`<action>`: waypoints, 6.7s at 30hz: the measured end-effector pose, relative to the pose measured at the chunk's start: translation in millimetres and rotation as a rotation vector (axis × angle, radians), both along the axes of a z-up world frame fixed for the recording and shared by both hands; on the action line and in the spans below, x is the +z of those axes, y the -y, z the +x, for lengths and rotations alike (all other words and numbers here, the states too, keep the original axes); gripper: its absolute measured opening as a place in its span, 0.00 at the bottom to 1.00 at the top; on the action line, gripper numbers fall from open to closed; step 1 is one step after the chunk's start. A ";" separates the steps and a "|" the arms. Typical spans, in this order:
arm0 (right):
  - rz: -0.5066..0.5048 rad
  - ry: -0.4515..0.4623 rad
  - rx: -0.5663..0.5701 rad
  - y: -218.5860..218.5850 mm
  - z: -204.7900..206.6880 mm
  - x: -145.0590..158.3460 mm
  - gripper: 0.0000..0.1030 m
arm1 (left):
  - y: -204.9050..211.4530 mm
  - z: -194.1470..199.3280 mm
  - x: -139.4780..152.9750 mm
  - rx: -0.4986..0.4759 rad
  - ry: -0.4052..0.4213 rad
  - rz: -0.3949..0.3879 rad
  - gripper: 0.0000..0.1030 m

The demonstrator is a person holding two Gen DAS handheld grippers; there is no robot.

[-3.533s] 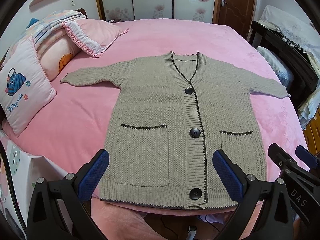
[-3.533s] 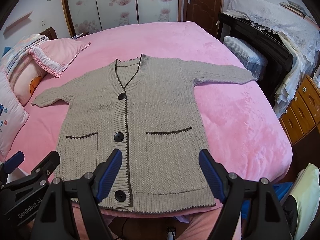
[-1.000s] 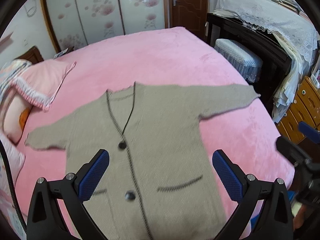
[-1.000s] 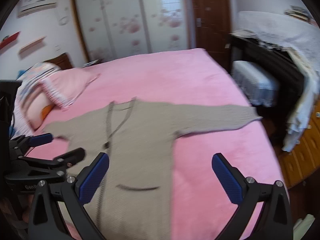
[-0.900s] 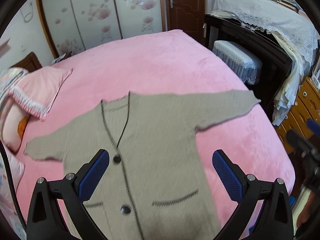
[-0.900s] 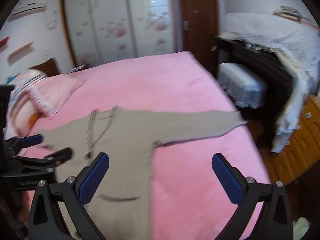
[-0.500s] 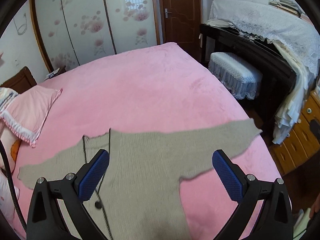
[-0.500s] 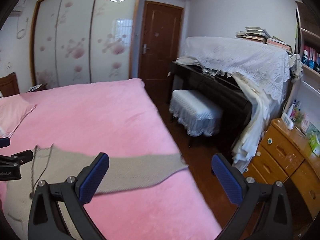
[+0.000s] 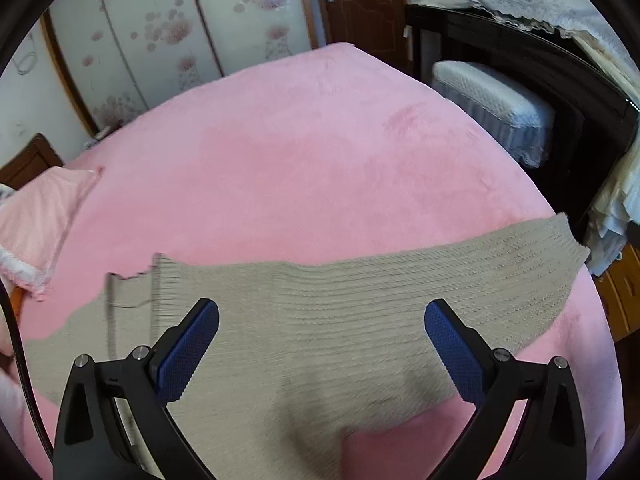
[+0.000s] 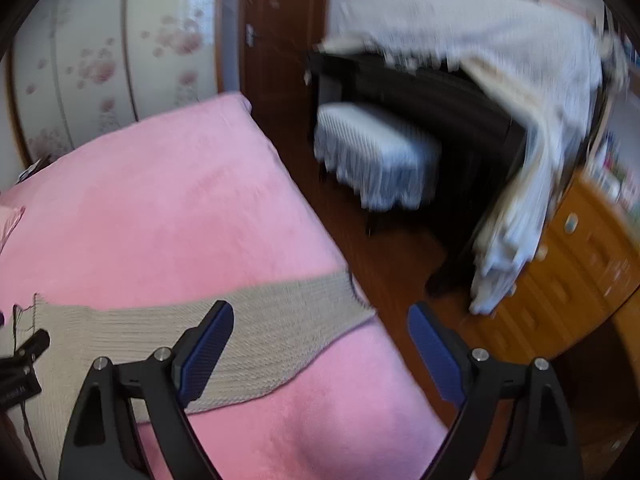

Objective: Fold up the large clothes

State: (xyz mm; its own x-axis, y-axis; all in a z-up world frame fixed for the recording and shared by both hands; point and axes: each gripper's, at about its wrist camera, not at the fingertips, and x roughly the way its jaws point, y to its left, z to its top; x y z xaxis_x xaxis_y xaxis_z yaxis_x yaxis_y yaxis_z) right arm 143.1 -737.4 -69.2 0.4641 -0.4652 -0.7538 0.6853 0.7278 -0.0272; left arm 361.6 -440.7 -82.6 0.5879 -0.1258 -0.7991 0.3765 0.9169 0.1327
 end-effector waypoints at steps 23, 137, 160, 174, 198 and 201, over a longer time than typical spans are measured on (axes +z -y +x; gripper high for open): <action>0.439 0.054 -0.100 55.4 11.6 -119.0 0.66 | 41.0 -1.4 -77.4 -0.039 -0.065 -0.075 0.93; -0.312 -0.256 0.530 -353.2 127.1 -152.3 0.24 | -347.8 89.4 -131.7 0.461 -0.110 -0.028 0.24; 0.185 -0.037 0.484 -295.7 227.1 -84.2 0.28 | -346.1 118.7 -104.1 0.449 -0.128 -0.190 0.47; 0.211 -0.129 0.405 -256.5 235.1 -126.5 0.16 | -346.3 121.6 -137.9 0.468 -0.151 -0.095 0.81; 0.289 -0.082 0.456 -289.3 101.9 -115.1 0.10 | -323.7 52.8 -120.5 0.378 -0.159 -0.087 0.67; 0.278 -0.061 0.462 -297.5 98.6 -100.6 0.10 | -329.9 47.7 -108.4 0.373 -0.153 -0.124 0.67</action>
State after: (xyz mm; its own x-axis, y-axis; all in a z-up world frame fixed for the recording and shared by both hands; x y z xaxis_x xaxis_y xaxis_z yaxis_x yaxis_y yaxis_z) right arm 241.7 -439.9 -169.8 0.5248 -0.0025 -0.8512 0.2958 0.9382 0.1796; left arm 409.3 -110.8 -191.0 0.4866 -0.0273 -0.8732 0.0226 0.9996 -0.0186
